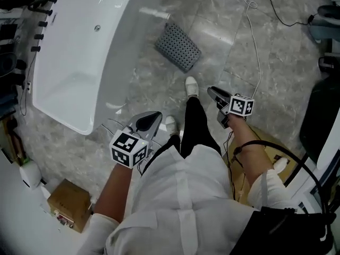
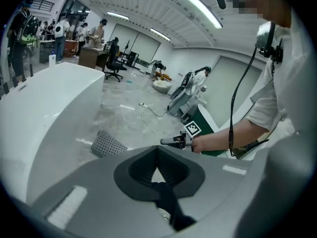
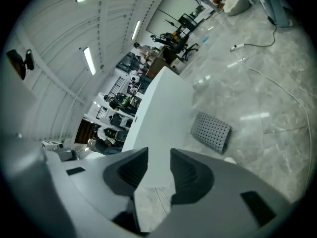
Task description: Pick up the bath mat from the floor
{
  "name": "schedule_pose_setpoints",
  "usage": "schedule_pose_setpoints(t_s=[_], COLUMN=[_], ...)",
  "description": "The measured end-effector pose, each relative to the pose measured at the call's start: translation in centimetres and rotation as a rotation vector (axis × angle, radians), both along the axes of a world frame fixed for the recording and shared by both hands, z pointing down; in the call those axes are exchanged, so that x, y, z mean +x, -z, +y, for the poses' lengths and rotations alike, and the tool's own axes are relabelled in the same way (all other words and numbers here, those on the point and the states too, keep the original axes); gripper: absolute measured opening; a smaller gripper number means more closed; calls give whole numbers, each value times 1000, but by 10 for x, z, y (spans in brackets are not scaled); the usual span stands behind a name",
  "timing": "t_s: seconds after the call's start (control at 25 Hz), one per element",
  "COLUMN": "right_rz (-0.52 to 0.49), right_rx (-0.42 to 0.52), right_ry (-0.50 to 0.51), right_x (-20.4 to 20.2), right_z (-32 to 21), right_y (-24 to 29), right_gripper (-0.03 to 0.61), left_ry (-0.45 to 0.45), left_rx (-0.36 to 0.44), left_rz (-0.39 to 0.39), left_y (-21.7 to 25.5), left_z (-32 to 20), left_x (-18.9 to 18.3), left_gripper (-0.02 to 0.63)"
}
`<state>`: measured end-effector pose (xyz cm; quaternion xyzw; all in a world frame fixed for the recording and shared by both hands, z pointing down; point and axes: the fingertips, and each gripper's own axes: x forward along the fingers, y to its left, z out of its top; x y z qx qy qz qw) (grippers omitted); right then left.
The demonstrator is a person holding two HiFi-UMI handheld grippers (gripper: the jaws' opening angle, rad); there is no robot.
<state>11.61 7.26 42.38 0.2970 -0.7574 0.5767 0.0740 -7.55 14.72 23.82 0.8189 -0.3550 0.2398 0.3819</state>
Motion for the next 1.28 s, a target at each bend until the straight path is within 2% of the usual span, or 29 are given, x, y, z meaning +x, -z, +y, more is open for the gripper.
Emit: schedule_pose_setpoints(t_s=[0.08,0.24,0.48,0.72,0.84,0.96,1.28], right_rz=[-21,-38,-52,-64,-66,-63,-119], right_rx=[-54,-126,-276,-340,-379,-417,-445], right_ry=[-13,27,36,-16,-46,-50,-96], right_x=[-1,-4,-5,-2,-1,-1,-19], right_z=[-29,-72,-105,-139,-140,-141,-162], right_y=[-39,-123,-251,-371,-424,-470,-544], right_gripper=[117,117,117,121,126,142,169], left_ry=[-14,-30,-84,-109,-79,-38,-20], left_rx=[-33,-96,-216,-215,-245,-304,-346], left_rz=[-3,11,46,85,76,66,55], left_y=[-21,-68,-145,-209,-240,-269,-328], left_z=[-29,-81,-107,-146,-162,-172,-176], left_x=[11,32,66,80,78,76,66], left_gripper=[6,6,6,6,6,6,6])
